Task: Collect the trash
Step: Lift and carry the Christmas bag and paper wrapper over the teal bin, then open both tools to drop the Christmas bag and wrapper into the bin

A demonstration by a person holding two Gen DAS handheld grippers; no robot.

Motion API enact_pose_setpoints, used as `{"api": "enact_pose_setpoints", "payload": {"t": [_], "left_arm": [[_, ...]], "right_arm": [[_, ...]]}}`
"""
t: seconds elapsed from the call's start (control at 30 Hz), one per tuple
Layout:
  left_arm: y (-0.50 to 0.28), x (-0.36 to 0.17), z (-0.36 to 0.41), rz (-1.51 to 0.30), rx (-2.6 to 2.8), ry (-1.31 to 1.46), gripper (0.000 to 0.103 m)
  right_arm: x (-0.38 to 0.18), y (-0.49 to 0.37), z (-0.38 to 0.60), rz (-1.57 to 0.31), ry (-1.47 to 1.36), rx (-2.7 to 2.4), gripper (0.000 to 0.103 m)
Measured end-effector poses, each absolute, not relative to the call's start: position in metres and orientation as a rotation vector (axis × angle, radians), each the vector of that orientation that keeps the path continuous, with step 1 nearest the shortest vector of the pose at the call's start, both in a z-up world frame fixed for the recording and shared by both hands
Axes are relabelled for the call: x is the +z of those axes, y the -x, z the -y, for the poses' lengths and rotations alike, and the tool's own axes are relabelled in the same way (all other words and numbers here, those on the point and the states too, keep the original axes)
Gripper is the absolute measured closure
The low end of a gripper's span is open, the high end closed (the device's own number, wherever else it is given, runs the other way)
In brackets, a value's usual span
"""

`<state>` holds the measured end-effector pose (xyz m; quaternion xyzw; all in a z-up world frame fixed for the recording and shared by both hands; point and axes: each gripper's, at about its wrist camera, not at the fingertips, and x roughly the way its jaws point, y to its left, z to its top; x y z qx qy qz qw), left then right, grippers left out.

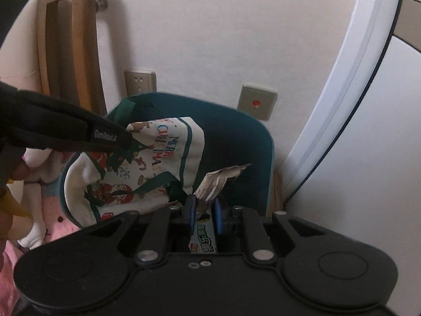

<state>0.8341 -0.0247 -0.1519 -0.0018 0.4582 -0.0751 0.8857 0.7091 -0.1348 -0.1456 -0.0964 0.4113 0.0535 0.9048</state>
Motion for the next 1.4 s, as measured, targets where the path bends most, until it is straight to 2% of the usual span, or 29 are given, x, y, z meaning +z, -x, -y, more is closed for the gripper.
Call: {"api": "enact_pose_setpoints", "payload": {"t": [0.53, 0.6, 0.67, 0.83, 0.93, 1.0, 1.17, 1.23, 1.27, 1.3, 1.4], "left_arm": [[-0.843, -0.192, 0.039, -1.123, -0.149, -0.147, 0.1], [-0.844, -0.195, 0.04, -1.139, -0.15, -0.148, 0.1], [-0.844, -0.197, 0.04, -1.151, -0.15, -0.15, 0.1], [-0.84, -0.195, 0.04, -1.165, -0.14, -0.148, 0.097], [-0.836, -0.192, 0.04, -1.173, -0.134, -0.133, 0.088], [-0.831, -0.189, 0.04, -1.169, -0.135, -0.124, 0.076], [-0.818, -0.175, 0.043, -1.135, -0.119, -0.114, 0.069], [-0.811, -0.168, 0.044, -1.115, -0.108, -0.109, 0.055], [-0.806, -0.163, 0.044, -1.096, -0.104, -0.106, 0.043], [-0.801, -0.157, 0.044, -1.074, -0.1, -0.103, 0.038], [-0.786, -0.14, 0.048, -1.03, -0.092, -0.109, 0.037]], "right_arm": [[-0.157, -0.711, 0.135, -0.978, 0.21, 0.147, 0.086], [-0.158, -0.713, 0.136, -0.989, 0.198, 0.154, 0.08], [-0.158, -0.712, 0.138, -0.991, 0.192, 0.157, 0.079], [-0.153, -0.711, 0.143, -0.985, 0.153, 0.183, 0.066], [-0.147, -0.707, 0.145, -0.968, 0.142, 0.188, 0.061], [-0.144, -0.705, 0.148, -0.961, 0.132, 0.191, 0.06], [-0.133, -0.691, 0.155, -0.937, 0.113, 0.208, 0.055], [-0.129, -0.689, 0.158, -0.925, 0.106, 0.218, 0.052], [-0.126, -0.686, 0.16, -0.918, 0.1, 0.224, 0.05], [-0.122, -0.683, 0.161, -0.909, 0.096, 0.23, 0.05], [-0.11, -0.668, 0.167, -0.881, 0.083, 0.246, 0.048]]}}
